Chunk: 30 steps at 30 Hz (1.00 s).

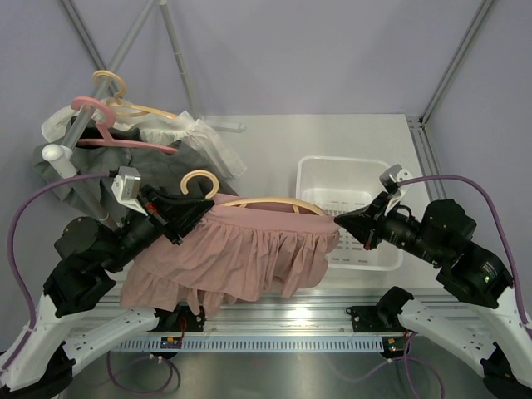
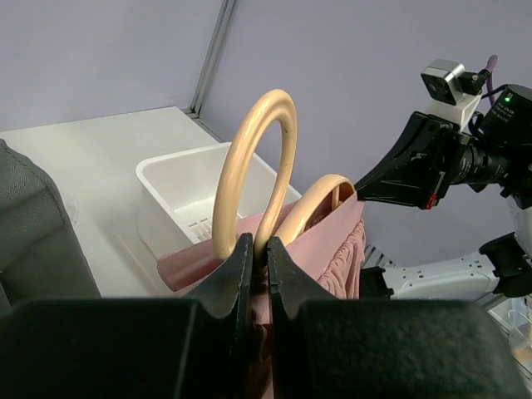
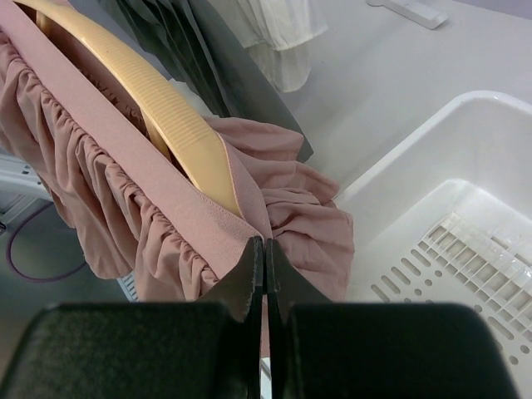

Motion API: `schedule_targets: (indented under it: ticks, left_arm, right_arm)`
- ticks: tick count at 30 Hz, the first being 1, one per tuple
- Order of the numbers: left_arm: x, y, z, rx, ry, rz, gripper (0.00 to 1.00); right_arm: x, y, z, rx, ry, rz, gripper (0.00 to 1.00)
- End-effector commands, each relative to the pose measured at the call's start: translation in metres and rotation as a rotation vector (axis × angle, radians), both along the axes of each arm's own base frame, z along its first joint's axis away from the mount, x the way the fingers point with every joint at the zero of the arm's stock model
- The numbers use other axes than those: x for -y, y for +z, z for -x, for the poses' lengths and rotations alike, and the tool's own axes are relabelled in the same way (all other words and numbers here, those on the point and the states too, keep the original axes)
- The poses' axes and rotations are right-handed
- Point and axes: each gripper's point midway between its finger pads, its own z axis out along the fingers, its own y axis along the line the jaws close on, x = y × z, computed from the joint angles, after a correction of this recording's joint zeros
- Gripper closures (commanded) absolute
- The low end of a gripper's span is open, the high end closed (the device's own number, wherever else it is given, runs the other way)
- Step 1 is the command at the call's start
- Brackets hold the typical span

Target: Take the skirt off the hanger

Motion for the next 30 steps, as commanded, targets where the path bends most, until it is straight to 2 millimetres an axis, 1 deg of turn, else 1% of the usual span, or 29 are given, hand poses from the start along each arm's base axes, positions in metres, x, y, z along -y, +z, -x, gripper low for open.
schedule_targets:
  ticks: [1,8,11,12,14,15,16,17,18,19,20,21,22,23,24,25,26,28,29,30]
  left_arm:
    - [-0.042,0.073,0.005,0.166,0.141,0.198,1.00]
    - [-0.044,0.071,0.003,0.156,0.153,0.207,1.00]
    - [-0.041,0.074,0.003,0.150,0.140,0.230,1.00]
    - [-0.040,0.074,0.003,0.148,0.135,0.237,1.00]
    - [-0.034,0.081,0.005,0.156,0.101,0.266,1.00]
    - [-0.028,0.080,0.002,0.149,0.090,0.264,1.00]
    - [-0.024,0.082,0.002,0.145,0.077,0.271,1.00]
    - [-0.023,0.090,0.003,0.149,0.063,0.309,1.00]
    - [-0.019,0.093,0.002,0.148,0.049,0.325,1.00]
    - [-0.012,0.095,0.000,0.143,0.027,0.334,1.00]
    - [-0.011,0.108,0.003,0.154,0.005,0.389,1.00]
    - [-0.009,0.115,0.003,0.168,-0.007,0.419,1.00]
    - [0.001,0.116,0.001,0.164,-0.038,0.420,1.00]
    - [0.001,0.126,0.002,0.172,-0.053,0.456,1.00]
    - [0.005,0.129,0.002,0.174,-0.068,0.468,1.00]
    - [0.012,0.130,-0.002,0.169,-0.081,0.468,1.00]
    - [0.012,0.137,0.000,0.179,-0.094,0.494,1.00]
    - [0.017,0.143,0.000,0.185,-0.118,0.503,1.00]
    - [0.018,0.149,0.001,0.190,-0.125,0.508,1.00]
    - [0.017,0.152,0.003,0.195,-0.131,0.508,1.00]
  right_arm:
    - [0.026,-0.034,-0.004,-0.051,-0.110,0.118,1.00]
    - [0.033,-0.038,0.002,-0.052,-0.115,0.118,1.00]
    - [0.024,-0.040,0.003,-0.066,-0.085,0.097,1.00]
    - [0.018,-0.037,0.003,-0.068,-0.063,0.076,1.00]
    - [0.008,-0.042,-0.001,-0.095,-0.045,0.061,1.00]
    - [0.000,-0.036,-0.001,-0.088,-0.014,0.032,1.00]
    - [-0.007,-0.037,-0.003,-0.098,0.002,0.023,1.00]
    - [-0.012,-0.040,-0.005,-0.111,0.018,0.018,1.00]
    - [-0.021,-0.034,-0.004,-0.112,0.053,-0.015,1.00]
    - [-0.028,-0.039,-0.007,-0.131,0.068,-0.012,1.00]
    - [-0.035,-0.038,-0.010,-0.134,0.079,-0.030,1.00]
    - [-0.040,-0.039,-0.010,-0.142,0.102,-0.037,1.00]
    - [-0.045,-0.042,-0.013,-0.154,0.111,-0.037,1.00]
    - [-0.049,-0.042,-0.015,-0.163,0.121,-0.045,1.00]
    - [-0.056,-0.038,-0.015,-0.156,0.148,-0.061,1.00]
    - [-0.061,-0.040,-0.019,-0.168,0.153,-0.059,1.00]
    - [-0.064,-0.036,-0.021,-0.161,0.160,-0.071,1.00]
    - [-0.069,-0.035,-0.026,-0.170,0.161,-0.069,1.00]
    - [-0.069,-0.029,-0.030,-0.158,0.146,-0.070,1.00]
    - [-0.069,-0.027,-0.033,-0.155,0.134,-0.064,1.00]
